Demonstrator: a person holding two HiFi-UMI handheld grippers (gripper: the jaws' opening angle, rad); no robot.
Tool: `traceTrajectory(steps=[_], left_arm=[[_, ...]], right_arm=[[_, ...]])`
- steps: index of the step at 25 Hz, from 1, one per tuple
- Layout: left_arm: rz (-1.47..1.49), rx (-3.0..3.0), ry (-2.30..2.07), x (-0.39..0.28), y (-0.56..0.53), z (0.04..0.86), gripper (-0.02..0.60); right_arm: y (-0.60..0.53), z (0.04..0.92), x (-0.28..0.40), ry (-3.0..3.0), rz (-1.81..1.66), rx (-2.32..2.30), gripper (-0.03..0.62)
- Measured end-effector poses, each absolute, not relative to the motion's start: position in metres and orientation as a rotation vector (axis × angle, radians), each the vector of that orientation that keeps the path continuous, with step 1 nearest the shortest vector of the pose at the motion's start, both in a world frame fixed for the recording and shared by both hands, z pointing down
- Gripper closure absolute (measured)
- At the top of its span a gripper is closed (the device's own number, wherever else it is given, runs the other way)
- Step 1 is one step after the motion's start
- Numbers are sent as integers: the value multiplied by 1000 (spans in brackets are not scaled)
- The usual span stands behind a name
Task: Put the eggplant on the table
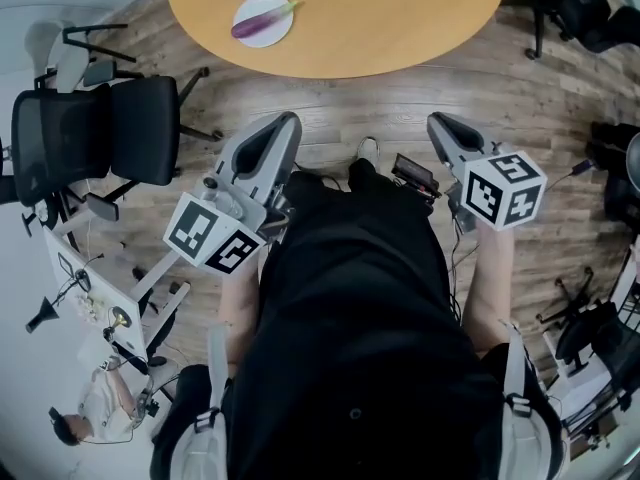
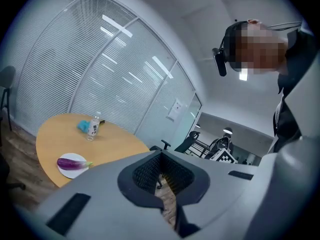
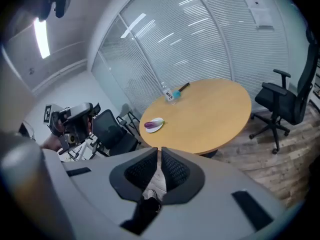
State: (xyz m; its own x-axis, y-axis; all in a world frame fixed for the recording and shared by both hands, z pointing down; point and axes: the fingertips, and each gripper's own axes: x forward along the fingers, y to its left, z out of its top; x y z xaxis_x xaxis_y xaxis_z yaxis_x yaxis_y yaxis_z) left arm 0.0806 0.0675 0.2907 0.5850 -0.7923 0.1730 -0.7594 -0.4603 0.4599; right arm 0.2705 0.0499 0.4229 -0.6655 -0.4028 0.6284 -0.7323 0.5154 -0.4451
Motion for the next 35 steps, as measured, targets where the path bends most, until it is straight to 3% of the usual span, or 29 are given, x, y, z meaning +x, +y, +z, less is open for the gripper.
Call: traceTrajectory(steps=[8,25,35], left_arm=[[-131,2298,-1260,55,102,292,570],[-145,2272,-1252,28,151,301,570],[-128,2277,-1252,32,155,303,569]], right_arm=[[77,375,195,-2555,862,719,574],[116,320,143,-2717,685,511,577],[113,317,148,-2717,644,534,577]])
